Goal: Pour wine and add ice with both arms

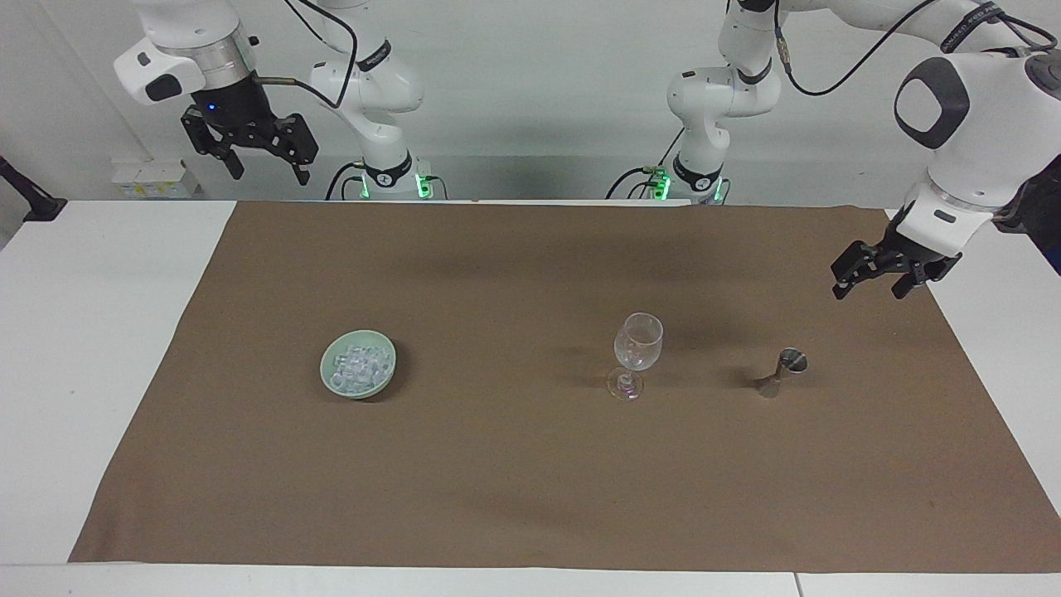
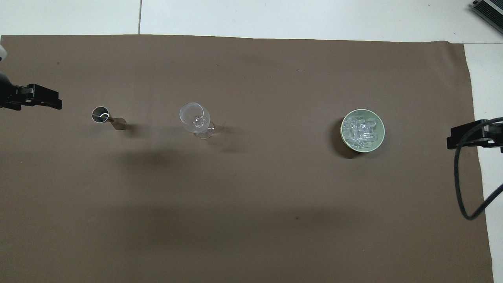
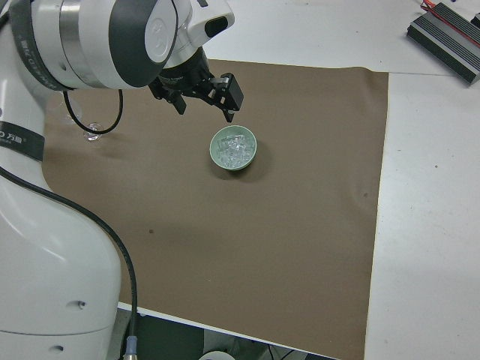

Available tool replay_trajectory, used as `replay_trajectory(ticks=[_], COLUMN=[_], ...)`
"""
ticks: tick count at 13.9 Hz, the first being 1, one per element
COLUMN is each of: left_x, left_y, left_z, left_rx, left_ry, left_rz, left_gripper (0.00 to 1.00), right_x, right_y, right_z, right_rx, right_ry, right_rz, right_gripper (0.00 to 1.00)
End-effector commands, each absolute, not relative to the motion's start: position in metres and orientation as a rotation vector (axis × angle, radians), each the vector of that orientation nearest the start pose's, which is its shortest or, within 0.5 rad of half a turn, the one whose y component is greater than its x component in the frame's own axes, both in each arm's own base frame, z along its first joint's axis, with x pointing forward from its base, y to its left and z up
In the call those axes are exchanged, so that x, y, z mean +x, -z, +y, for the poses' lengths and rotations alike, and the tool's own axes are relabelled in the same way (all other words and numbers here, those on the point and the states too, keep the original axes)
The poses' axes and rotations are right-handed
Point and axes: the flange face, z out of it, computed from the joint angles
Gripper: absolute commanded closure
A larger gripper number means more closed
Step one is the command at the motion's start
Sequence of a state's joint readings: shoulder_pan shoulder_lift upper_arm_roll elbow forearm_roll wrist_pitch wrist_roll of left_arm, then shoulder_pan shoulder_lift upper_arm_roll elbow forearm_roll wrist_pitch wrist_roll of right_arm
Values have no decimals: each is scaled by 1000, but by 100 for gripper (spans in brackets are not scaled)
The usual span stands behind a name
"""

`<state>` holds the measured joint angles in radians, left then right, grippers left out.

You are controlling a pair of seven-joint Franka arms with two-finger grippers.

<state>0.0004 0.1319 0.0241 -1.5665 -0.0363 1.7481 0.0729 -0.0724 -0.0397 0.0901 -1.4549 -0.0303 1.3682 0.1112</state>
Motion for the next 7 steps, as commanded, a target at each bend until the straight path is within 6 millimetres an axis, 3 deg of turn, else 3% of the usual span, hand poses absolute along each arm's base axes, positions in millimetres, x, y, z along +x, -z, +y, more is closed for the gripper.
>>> replay_trajectory(ticks=[1,7], left_x=[611,616], left_y=[-568,-552], left_z=[4,15], left_rx=[-3179,-3134], left_ry=[72,46], left_rz=[107,510], left_gripper=[0,0], right_x=[515,515], right_y=[-686,-686], right_z=[1,1], right_rx=[-3151,-3151], right_ry=[-70,-70], right_rz=[133,133], right_gripper=[0,0])
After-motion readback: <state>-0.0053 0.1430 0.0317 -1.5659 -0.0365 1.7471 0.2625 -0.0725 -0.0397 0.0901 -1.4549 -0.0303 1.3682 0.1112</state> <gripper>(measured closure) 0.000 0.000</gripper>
